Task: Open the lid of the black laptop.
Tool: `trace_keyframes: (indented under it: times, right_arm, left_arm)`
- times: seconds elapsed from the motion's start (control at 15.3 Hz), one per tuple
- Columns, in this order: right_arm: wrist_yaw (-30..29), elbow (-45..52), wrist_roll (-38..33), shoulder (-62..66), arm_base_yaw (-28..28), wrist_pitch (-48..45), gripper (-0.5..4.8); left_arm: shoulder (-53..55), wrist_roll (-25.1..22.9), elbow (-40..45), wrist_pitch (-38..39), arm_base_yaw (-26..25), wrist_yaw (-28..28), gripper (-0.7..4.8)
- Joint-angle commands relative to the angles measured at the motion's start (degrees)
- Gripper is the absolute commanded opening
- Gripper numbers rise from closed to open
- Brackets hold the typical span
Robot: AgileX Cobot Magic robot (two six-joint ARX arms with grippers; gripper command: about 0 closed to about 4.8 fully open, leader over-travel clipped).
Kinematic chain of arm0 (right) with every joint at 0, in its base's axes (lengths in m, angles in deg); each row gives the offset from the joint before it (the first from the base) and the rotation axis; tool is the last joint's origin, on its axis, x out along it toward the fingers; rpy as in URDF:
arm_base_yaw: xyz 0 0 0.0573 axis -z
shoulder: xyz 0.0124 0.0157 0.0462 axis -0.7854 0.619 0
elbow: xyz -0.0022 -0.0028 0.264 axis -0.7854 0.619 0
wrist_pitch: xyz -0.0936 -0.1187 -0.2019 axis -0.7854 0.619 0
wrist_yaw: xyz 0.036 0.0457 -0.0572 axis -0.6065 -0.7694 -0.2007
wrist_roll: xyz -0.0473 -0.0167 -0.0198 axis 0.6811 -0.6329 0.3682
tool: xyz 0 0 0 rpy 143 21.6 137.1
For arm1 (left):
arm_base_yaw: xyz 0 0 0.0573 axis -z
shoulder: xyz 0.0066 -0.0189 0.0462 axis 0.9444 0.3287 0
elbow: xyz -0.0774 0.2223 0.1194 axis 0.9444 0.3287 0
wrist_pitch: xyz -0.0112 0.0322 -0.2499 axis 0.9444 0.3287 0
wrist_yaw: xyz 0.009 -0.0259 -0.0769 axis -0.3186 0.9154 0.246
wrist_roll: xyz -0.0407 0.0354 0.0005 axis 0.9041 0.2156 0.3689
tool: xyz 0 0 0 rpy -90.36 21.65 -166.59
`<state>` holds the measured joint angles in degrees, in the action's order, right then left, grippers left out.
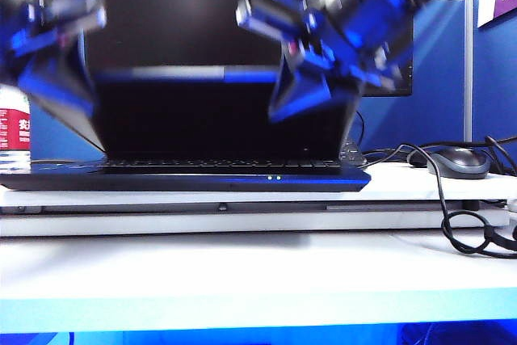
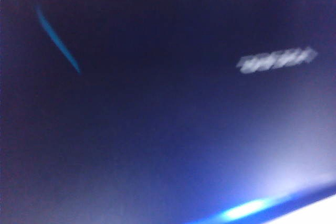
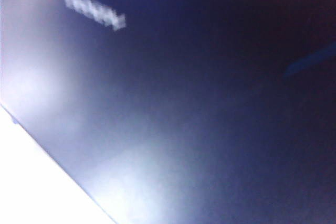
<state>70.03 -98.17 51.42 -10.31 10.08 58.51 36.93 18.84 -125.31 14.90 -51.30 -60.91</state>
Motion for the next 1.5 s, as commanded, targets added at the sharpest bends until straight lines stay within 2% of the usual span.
trace_keyframes:
  times: [0.07, 0.33, 0.72, 1.11, 1.3, 1.5]
  right_arm:
    - [1.2, -3.3, 1.6, 0.1, 1.0, -6.2, -0.06]
    - [1.4, -6.9, 3.1, 0.0, 2.2, -5.4, -0.06]
    - [0.9, -12.0, 4.1, 0.0, 5.0, -4.2, -0.06]
    - [1.0, -19.9, 6.4, 0.3, 7.8, -4.2, -0.06]
    - [0.9, -20.6, 6.5, 0.4, 8.3, -3.9, -0.06]
    - [0.7, -20.6, 6.6, 0.3, 8.4, -4.2, -0.06]
  left_arm:
    - [-1.2, -0.9, -3.1, -3.9, -0.1, -0.7, 0.53]
    - [-1.3, -0.9, -4.7, -4.2, -0.1, -1.6, 0.53]
    - [-1.2, -3.4, -9.0, -6.4, -0.1, -4.3, 0.53]
    - [-1.3, -4.1, -12.9, -7.1, -0.1, -4.1, 0.53]
    - [-1.3, -3.4, -12.9, -4.3, -0.1, -2.4, 0.53]
    - [-1.3, -4.1, -12.9, -5.8, -0.1, -2.6, 0.53]
